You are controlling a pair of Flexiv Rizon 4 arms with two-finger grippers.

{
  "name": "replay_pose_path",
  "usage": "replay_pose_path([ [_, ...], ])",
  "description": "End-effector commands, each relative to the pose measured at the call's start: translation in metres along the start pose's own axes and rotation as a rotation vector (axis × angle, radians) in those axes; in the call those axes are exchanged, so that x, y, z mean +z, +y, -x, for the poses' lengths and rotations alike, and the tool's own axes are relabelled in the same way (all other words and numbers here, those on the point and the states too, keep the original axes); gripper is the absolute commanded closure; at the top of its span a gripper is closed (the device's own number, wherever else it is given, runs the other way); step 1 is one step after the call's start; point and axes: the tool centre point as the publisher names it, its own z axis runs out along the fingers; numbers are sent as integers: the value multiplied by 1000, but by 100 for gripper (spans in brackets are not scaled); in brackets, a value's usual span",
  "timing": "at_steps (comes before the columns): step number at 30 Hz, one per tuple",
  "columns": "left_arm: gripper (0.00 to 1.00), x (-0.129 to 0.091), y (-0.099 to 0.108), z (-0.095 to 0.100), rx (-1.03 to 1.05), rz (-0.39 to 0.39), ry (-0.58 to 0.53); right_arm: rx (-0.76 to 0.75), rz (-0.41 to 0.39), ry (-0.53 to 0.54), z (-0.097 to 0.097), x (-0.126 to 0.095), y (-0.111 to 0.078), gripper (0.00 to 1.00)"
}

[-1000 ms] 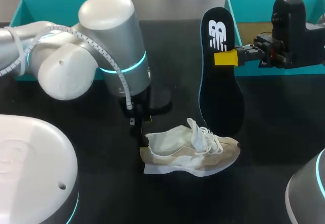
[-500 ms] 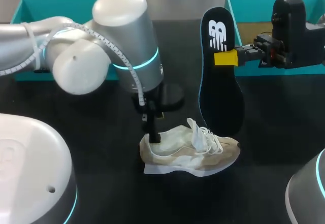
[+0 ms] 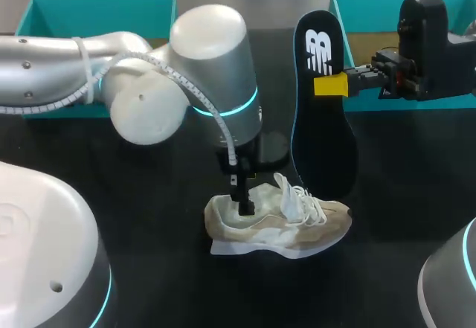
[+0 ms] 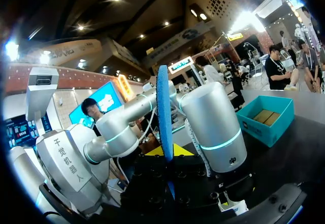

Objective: Take the shoe out of the shoebox, open the shoe tongue, remove and reinsert the insole, then place the shoe into the shoebox

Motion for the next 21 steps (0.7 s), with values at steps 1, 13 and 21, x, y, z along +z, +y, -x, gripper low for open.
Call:
replay_pose_path([
  [1, 0, 22, -8, 7, -2, -1, 14, 1, -2, 0, 1, 2, 0, 100],
  [13, 43, 30, -7, 12, -6, -6, 21, 1, -2, 0, 1, 2, 0, 100],
  [21, 54, 31, -9, 12, 22, 7, 29, 1, -2, 0, 1, 2, 0, 100],
])
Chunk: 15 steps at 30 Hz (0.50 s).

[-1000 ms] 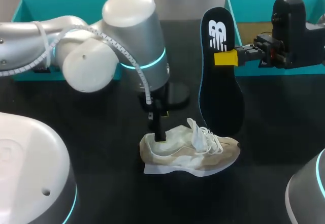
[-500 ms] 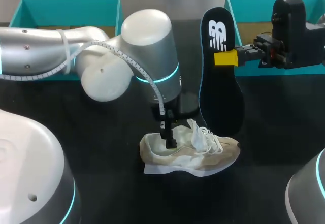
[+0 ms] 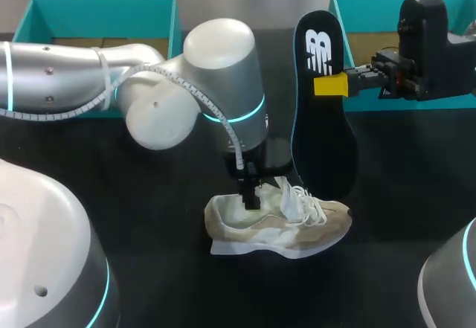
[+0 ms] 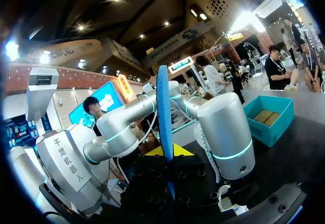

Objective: Take the shoe out of the shoebox, open the shoe tongue, remove and reinsert the insole, then place the shoe into the shoebox

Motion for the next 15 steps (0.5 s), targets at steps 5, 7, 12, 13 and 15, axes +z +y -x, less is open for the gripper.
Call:
replay_pose_path([
  [5, 98, 3, -4, 3, 25, 14, 6, 1, -2, 0, 1, 2, 0, 100],
  [7, 100, 3, -4, 4, 31, 14, 9, 1, -2, 0, 1, 2, 0, 100],
  [12, 100, 3, -2, 5, 47, 3, 13, 1, -2, 0, 1, 2, 0, 100],
  [13, 100, 2, -2, 5, 54, -3, 14, 1, -2, 0, 1, 2, 0, 100],
  [15, 100, -1, 0, 5, 72, -20, 22, 1, -2, 0, 1, 2, 0, 100],
])
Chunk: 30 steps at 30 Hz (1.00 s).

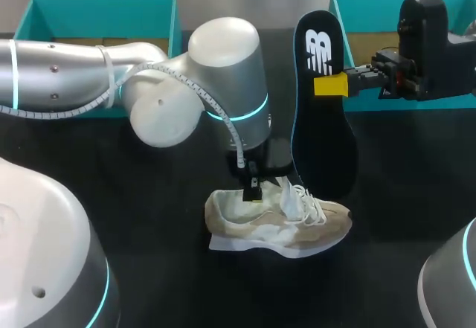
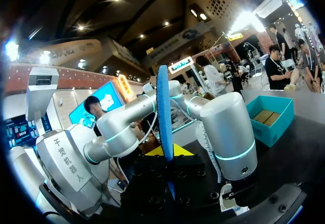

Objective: Take the shoe out of the shoebox, open the shoe tongue, remove and reinsert the insole, then place the shoe into the shoebox

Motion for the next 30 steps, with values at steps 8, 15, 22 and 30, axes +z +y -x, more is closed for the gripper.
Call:
replay_pose_path([
  [8, 100, -31, 12, 6, 207, -107, 12, 1, -2, 0, 1, 2, 0, 100],
  [15, 100, -57, 18, 12, 437, -101, 0, 1, -2, 0, 1, 2, 0, 100],
  [22, 100, -76, 19, 16, 777, -93, 13, 1, -2, 0, 1, 2, 0, 100],
  [30, 100, -77, 20, 15, 851, -95, -14, 1, -2, 0, 1, 2, 0, 100],
])
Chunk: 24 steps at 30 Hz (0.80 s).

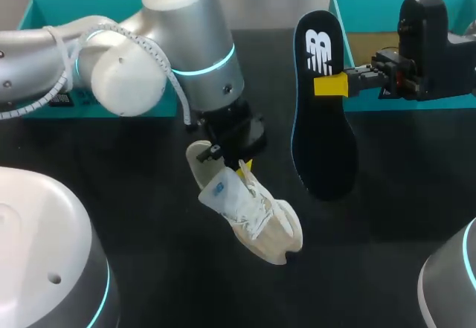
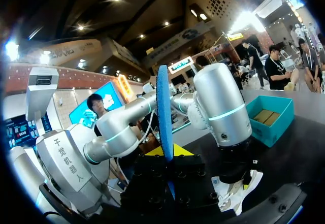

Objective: Take the shoe out of the shoebox, open the shoe tongue, remove and reinsert the insole, then place the shoe into the shoebox

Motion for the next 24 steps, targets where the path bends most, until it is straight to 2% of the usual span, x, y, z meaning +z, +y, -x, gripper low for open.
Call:
replay_pose_path([
  [1, 100, -2, 2, -4, 27, -5, -7, 1, -2, 0, 1, 2, 0, 100],
  [7, 100, -2, 2, -4, 27, -5, -7, 1, -2, 0, 1, 2, 0, 100],
  [12, 100, -5, -2, -2, 214, 5, -7, 1, -2, 0, 1, 2, 0, 100],
  [17, 100, -5, -15, -3, 386, 70, 20, 1, -2, 0, 1, 2, 0, 100],
  [24, 100, -6, -24, -4, 453, 125, 71, 1, -2, 0, 1, 2, 0, 100],
])
